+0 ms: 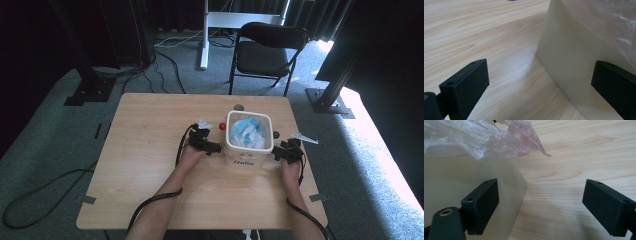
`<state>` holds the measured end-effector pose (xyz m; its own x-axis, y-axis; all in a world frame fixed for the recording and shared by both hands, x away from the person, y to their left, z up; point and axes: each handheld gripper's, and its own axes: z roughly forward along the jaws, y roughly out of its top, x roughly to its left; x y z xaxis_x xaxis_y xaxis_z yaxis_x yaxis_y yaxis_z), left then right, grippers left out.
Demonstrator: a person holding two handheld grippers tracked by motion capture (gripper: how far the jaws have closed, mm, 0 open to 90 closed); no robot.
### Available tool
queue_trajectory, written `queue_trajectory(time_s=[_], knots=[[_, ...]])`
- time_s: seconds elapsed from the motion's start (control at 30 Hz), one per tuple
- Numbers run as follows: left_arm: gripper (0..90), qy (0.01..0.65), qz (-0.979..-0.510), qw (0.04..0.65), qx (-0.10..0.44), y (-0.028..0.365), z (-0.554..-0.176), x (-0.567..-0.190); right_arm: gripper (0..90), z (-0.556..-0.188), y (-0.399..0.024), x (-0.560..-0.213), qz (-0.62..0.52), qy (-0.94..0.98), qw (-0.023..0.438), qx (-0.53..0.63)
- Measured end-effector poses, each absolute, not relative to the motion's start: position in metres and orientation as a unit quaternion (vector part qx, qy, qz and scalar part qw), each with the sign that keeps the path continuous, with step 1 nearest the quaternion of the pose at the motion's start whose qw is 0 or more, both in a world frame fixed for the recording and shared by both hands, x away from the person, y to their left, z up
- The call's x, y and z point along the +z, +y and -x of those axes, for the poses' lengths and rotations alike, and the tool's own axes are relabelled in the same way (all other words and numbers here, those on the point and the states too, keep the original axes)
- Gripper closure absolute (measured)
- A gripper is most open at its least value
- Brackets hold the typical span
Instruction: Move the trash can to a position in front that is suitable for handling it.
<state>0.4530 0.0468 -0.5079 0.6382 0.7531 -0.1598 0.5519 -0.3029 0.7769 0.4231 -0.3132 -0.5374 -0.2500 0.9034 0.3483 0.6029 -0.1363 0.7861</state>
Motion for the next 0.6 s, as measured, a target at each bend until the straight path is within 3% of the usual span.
queue_trajectory(time_s=[0.6], knots=[[1.4, 0.442, -0.784, 0.412, 0.143, 0.121, -0.429, -0.508, 13.6, -0.426, -0.24, -0.534, -0.552, 0.678, 0.13, 0.468]])
